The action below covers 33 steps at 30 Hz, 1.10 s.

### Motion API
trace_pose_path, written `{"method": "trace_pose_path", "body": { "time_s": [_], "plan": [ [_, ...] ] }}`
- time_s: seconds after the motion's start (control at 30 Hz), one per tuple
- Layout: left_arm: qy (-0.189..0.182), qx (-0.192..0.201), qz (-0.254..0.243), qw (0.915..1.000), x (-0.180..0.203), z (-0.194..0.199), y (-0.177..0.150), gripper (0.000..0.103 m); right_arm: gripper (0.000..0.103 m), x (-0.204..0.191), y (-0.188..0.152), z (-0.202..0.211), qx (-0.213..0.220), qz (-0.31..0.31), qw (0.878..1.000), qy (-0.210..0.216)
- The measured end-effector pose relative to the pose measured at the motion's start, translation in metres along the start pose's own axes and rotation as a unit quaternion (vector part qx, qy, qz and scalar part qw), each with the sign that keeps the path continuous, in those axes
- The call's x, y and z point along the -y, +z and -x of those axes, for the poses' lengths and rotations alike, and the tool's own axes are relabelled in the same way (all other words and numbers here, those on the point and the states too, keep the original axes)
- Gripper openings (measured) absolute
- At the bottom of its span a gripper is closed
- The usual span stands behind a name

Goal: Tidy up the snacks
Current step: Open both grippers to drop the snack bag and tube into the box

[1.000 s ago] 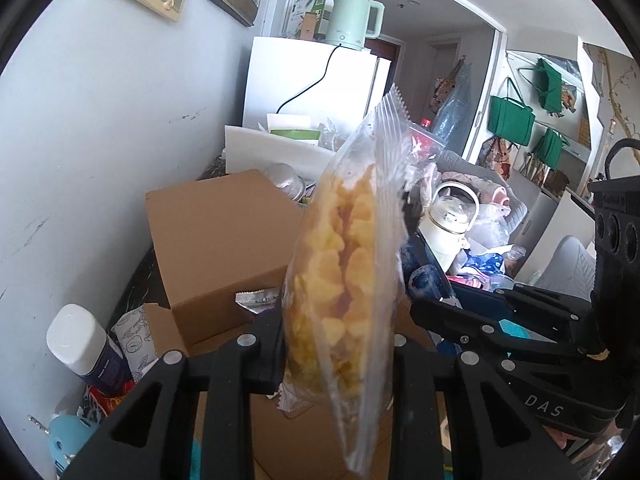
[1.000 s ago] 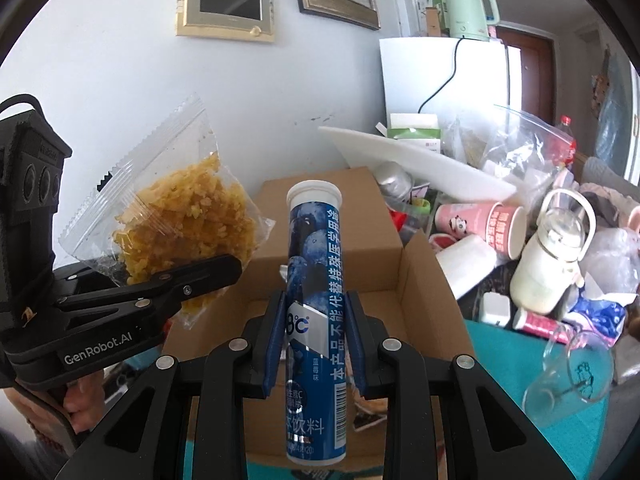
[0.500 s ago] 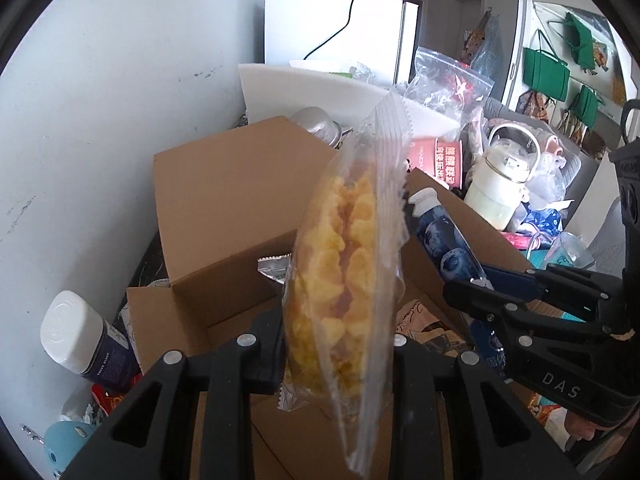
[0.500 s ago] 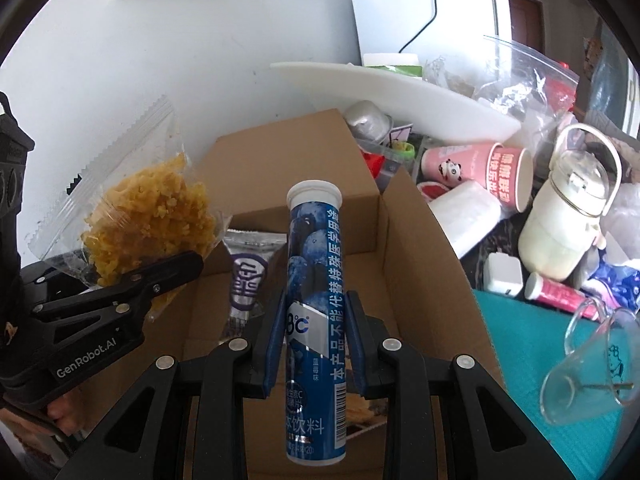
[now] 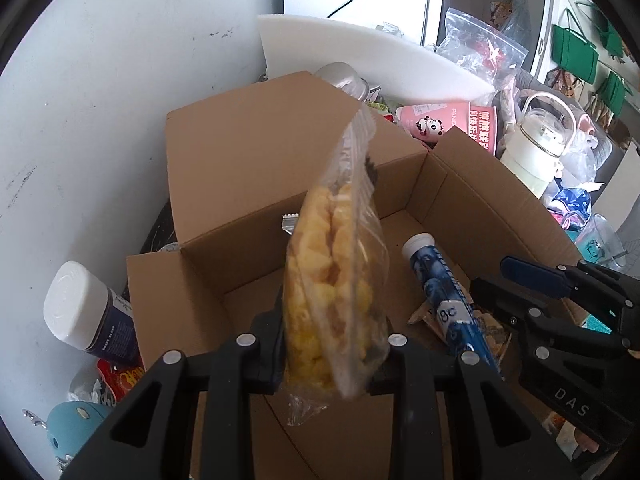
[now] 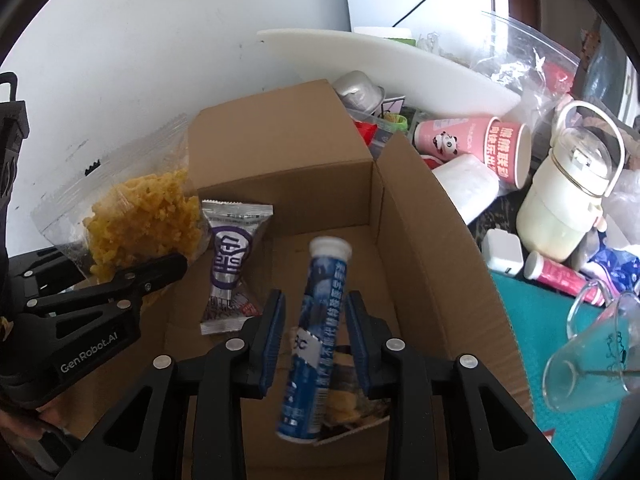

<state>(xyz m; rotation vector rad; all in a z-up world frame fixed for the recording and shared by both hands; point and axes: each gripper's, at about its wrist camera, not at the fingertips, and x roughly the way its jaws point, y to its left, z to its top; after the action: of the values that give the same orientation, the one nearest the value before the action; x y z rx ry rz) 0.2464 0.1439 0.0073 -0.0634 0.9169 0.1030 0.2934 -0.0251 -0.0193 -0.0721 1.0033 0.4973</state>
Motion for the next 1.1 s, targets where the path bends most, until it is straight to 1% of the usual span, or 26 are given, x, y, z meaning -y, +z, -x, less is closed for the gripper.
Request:
{"method": "trace_pose_path", "body": {
  "time_s": [0.13, 0.17, 0.23, 0.33, 0.4, 0.5, 0.7, 0.9, 1.1],
  "plan": [
    [-0.003, 0.000, 0.004, 1.0000, -0.002, 0.004, -0.001, 0.028, 0.040, 0.001, 0.000, 0.004, -0.002, -0.005, 1.000, -0.006],
    [-0.002, 0.001, 0.004, 1.0000, -0.002, 0.005, -0.001, 0.030, 0.043, 0.002, 0.000, 0.006, -0.001, -0.008, 1.000, -0.006],
    [-0.006, 0.007, 0.002, 1.0000, -0.001, 0.009, -0.001, 0.032, 0.044, 0.002, -0.001, 0.011, 0.002, -0.009, 1.000, -0.011],
    [-0.005, 0.014, 0.000, 0.9999, 0.000, 0.015, 0.000, 0.042, 0.048, 0.001, -0.002, 0.019, 0.008, -0.008, 1.000, -0.019],
    [-0.003, 0.020, -0.001, 0.9998, 0.001, 0.020, 0.000, 0.053, 0.049, -0.001, -0.002, 0.024, 0.013, -0.007, 1.000, -0.021],
    [-0.004, 0.028, -0.003, 0.9996, 0.003, 0.028, 0.000, 0.059, 0.049, -0.002, -0.003, 0.031, 0.024, -0.008, 0.999, -0.024],
    [-0.019, 0.046, -0.016, 0.9986, 0.010, 0.047, 0.000, 0.059, 0.049, -0.001, -0.005, 0.051, 0.039, -0.016, 0.999, -0.031],
    [-0.033, 0.075, -0.032, 0.9961, 0.021, 0.076, -0.003, 0.059, 0.049, 0.002, -0.007, 0.086, 0.066, -0.020, 0.997, -0.047],
    [-0.064, 0.109, -0.049, 0.9908, 0.032, 0.110, -0.009, 0.059, 0.051, -0.001, -0.014, 0.123, 0.092, -0.018, 0.993, -0.069]
  ]
}}
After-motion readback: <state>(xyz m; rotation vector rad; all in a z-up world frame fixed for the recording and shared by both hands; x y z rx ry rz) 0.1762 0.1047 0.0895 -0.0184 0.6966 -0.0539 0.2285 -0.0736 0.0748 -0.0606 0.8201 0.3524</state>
